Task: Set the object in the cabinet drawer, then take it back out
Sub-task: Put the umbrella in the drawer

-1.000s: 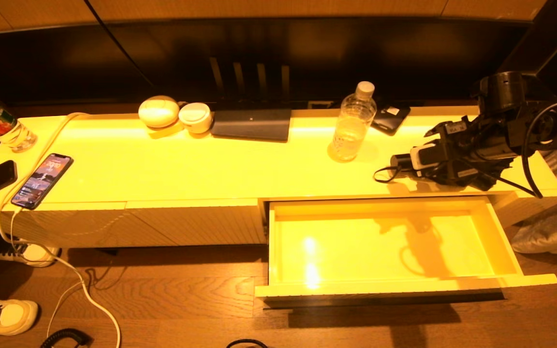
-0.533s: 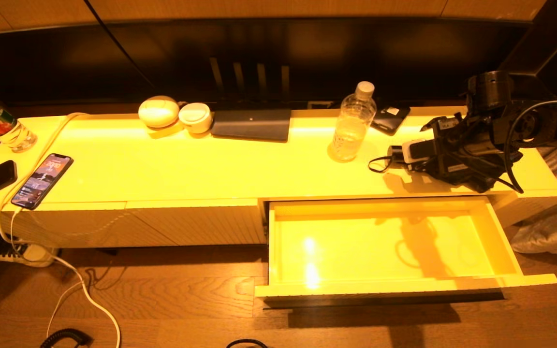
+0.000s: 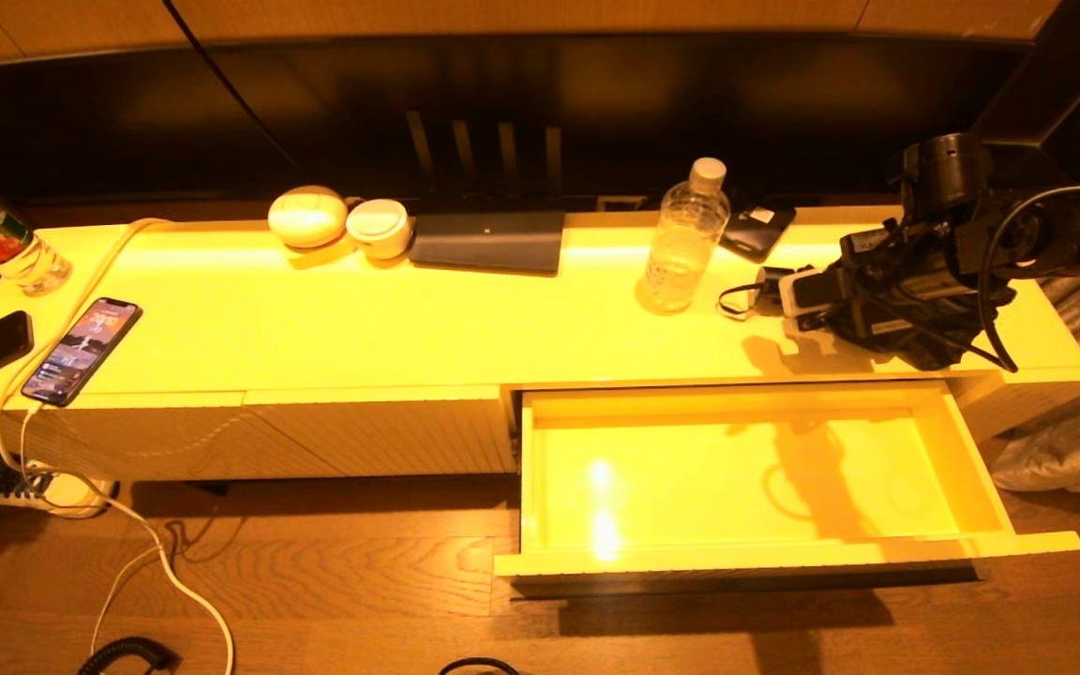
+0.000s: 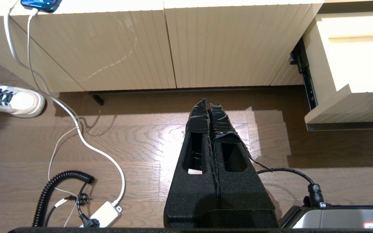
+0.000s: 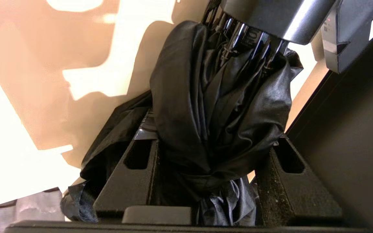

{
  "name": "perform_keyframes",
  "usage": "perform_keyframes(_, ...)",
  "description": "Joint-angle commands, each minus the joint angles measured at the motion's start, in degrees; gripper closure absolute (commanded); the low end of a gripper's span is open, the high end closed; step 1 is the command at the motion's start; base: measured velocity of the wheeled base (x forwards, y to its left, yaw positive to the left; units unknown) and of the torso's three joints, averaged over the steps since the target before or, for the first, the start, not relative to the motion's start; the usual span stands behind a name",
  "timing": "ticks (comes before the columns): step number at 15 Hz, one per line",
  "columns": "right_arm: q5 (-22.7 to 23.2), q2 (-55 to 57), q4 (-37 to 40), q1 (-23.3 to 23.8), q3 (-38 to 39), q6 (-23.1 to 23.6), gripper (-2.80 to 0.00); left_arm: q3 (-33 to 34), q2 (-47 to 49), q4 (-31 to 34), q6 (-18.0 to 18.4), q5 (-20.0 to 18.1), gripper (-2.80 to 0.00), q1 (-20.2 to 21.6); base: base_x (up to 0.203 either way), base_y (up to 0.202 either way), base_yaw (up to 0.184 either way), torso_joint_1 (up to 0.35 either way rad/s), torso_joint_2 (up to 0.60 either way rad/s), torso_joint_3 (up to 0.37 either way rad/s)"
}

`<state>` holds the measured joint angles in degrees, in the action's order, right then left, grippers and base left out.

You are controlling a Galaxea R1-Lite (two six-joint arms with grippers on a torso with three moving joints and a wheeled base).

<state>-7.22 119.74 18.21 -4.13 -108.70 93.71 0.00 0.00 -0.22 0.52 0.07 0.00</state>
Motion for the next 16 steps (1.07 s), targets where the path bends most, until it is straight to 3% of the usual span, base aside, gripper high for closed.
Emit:
perform_keyframes(1,-0.12,-0.86,0.68,0.00,0.51,0.51,0.00,0.09,0.00,-0.04,0.01,0.01,0.00,0.00,0.000,0.000,0.000,0.000,0.00,0.000)
perform_keyframes(9,-3.64,-10.81,2.95,-0.97,4.44,-3.03,0.00,0.15,0.00,-0.04,0.01,0.01,0.00,0.00,0.000,0.000,0.000,0.000,0.00,0.000)
perform_keyframes(16,-3.59,-22.28,10.88,-2.56,6.68,-7.84,0.00,0.09,0.00,-0.04,0.01,0.01,0.00,0.00,0.000,0.000,0.000,0.000,0.00,0.000)
